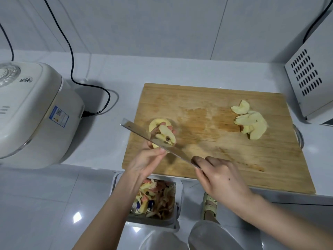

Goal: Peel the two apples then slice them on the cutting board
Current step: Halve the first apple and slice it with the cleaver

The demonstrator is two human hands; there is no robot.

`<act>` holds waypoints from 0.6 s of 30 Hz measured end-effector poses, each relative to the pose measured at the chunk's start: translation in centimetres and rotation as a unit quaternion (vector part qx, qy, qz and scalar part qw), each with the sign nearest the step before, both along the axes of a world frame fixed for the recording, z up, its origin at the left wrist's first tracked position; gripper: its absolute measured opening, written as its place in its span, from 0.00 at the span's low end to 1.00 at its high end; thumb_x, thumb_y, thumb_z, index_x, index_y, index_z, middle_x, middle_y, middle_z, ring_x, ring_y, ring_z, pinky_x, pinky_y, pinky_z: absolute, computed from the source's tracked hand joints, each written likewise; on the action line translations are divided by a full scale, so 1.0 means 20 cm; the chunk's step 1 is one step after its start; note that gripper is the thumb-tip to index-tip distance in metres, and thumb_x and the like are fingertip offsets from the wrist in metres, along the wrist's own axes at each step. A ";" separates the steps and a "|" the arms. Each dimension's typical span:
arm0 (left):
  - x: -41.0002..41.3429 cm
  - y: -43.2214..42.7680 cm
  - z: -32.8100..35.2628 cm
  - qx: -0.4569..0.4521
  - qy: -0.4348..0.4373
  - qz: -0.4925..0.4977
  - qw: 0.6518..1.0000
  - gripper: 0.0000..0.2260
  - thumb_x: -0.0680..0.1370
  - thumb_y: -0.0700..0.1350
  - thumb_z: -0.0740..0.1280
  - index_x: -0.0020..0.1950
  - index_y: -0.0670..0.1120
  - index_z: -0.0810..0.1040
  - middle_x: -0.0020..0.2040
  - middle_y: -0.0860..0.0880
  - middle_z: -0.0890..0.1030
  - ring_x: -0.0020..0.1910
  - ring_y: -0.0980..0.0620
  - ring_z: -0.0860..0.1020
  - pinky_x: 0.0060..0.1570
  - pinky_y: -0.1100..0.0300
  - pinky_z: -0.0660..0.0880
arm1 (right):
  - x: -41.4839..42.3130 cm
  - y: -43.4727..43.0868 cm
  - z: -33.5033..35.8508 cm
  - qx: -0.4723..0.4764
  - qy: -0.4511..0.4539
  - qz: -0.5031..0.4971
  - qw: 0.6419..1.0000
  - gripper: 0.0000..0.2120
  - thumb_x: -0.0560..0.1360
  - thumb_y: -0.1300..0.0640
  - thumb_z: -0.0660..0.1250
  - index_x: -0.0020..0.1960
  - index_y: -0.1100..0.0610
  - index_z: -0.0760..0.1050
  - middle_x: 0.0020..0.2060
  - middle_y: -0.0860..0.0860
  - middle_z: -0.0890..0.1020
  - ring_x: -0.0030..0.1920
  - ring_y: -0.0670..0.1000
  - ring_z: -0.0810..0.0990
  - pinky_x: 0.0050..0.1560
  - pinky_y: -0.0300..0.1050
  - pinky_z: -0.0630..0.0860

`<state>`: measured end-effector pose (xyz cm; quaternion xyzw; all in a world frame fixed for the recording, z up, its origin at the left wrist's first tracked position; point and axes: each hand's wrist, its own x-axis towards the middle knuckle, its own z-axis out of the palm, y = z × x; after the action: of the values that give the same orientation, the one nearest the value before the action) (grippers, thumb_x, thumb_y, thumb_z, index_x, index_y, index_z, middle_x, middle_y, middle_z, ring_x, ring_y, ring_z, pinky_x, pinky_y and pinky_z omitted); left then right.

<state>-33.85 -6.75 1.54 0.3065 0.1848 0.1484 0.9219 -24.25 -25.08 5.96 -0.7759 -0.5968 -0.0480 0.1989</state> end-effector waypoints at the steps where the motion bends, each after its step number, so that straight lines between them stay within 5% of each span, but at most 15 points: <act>1: 0.00 0.00 0.00 -0.015 -0.007 0.000 1.000 0.28 0.49 0.36 0.83 0.48 0.42 0.84 0.49 0.43 0.84 0.52 0.46 0.82 0.53 0.53 0.78 | 0.00 0.00 -0.01 -0.001 -0.002 0.001 1.000 0.13 0.73 0.57 0.58 0.44 0.60 0.80 0.25 0.52 0.74 0.20 0.54 0.72 0.20 0.38 0.65; 4: 0.00 0.00 -0.02 -0.052 -0.025 0.005 0.998 0.34 0.49 0.33 0.83 0.54 0.39 0.80 0.53 0.41 0.82 0.55 0.43 0.80 0.53 0.51 0.78 | 0.00 0.00 -0.02 -0.006 0.009 0.010 1.000 0.12 0.73 0.57 0.58 0.44 0.60 0.80 0.25 0.52 0.73 0.20 0.54 0.71 0.20 0.39 0.66; 10: 0.00 0.00 -0.02 -0.065 -0.049 -0.017 0.997 0.31 0.50 0.34 0.83 0.52 0.41 0.83 0.53 0.42 0.83 0.54 0.45 0.81 0.50 0.52 0.79 | 0.01 0.00 -0.03 -0.004 0.029 0.018 0.999 0.13 0.73 0.58 0.58 0.44 0.61 0.80 0.25 0.52 0.74 0.21 0.54 0.72 0.19 0.41 0.69; 18: 0.01 0.00 -0.02 -0.079 -0.088 -0.048 0.992 0.39 0.55 0.33 0.82 0.65 0.39 0.75 0.61 0.39 0.78 0.62 0.41 0.76 0.64 0.43 0.70 | 0.02 -0.01 -0.02 -0.007 0.031 0.019 0.999 0.13 0.73 0.57 0.58 0.43 0.62 0.79 0.25 0.53 0.75 0.21 0.55 0.73 0.19 0.41 0.69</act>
<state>-33.64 -6.75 1.08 0.2271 0.0995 0.1153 0.9619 -23.94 -25.30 5.58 -0.7670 -0.6050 -0.0166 0.2128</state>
